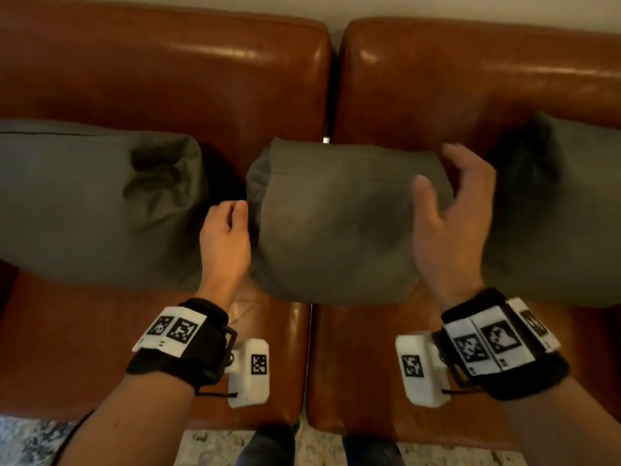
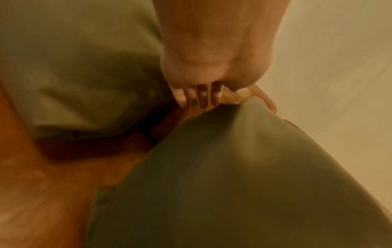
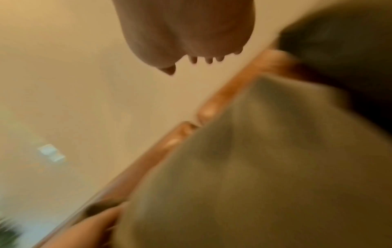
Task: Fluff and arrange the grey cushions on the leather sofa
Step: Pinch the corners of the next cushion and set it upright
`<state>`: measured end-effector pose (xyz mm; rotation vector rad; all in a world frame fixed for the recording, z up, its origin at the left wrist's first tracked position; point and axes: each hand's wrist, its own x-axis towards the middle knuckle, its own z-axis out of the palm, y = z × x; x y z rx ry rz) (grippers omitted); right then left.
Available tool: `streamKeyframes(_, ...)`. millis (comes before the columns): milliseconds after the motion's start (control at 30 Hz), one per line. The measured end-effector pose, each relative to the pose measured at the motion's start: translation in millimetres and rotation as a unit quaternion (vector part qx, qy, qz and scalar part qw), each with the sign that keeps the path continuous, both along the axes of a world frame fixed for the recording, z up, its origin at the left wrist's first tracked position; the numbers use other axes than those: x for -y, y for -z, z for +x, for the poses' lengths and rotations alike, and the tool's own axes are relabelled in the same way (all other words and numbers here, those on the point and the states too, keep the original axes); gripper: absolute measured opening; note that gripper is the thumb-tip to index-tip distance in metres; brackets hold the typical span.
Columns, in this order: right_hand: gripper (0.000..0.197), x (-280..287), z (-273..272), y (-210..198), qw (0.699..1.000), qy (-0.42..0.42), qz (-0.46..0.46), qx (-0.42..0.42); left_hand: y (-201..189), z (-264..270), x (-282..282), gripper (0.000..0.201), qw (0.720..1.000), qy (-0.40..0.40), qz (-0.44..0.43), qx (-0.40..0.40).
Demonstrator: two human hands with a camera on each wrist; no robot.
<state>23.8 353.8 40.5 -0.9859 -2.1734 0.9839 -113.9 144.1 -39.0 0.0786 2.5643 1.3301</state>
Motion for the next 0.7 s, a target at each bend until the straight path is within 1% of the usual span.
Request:
streamKeyframes(67, 0.037, 18.2, -42.6, -18.8, 0.994, -0.103, 0.036, 0.027, -1.6, -13.4, 0.0, 0.025, 0.999, 0.016, -0.027, -0.012)
streamKeyframes(133, 0.036, 33.9, -90.1, -26.1, 0.975, -0.19, 0.035, 0.111, -1.5, -30.2, -3.9, 0.025, 0.998, 0.031, -0.051, -0.026)
streamKeyframes(200, 0.037, 44.1, -134.3, -23.6, 0.94, -0.246, 0.038, 0.232, 0.2, -48.6, -12.4, 0.03, 0.996, 0.046, -0.074, -0.027)
streamKeyframes(267, 0.037, 48.8, -167.8, -16.2, 0.894, -0.286, 0.06, 0.34, 2.6, -62.3, -22.6, 0.033, 0.995, 0.071, -0.073, -0.006)
streamKeyframes(333, 0.035, 50.9, -187.7, -9.0, 0.852, -0.31, 0.087, 0.413, 7.1, -68.6, -31.0, 0.032, 0.995, 0.081, -0.066, 0.006)
streamKeyframes(367, 0.032, 51.5, -193.6, -6.5, 0.84, -0.308, 0.1, 0.436, 8.9, -70.0, -33.6, 0.03, 0.995, 0.076, -0.064, 0.009)
streamKeyframes(400, 0.029, 52.1, -197.1, -4.3, 0.835, -0.3, 0.108, 0.449, 11.1, -70.7, -35.0, 0.026, 0.996, 0.067, -0.063, 0.009)
streamKeyframes(467, 0.025, 53.7, -199.9, -0.9, 0.84, -0.282, 0.11, 0.45, 15.7, -73.6, -34.1, 0.018, 0.997, 0.053, -0.06, 0.0)
streamKeyframes(600, 0.021, 44.8, -191.9, 3.8, 0.875, -0.273, 0.072, 0.393, 21.1, -77.5, -29.2, 0.012, 0.995, 0.076, -0.059, -0.024)
streamKeyframes(700, 0.015, 34.2, -181.2, 4.7, 0.896, -0.265, 0.037, 0.355, 25.0, -81.7, -21.5, 0.012, 0.996, 0.065, -0.049, -0.037)
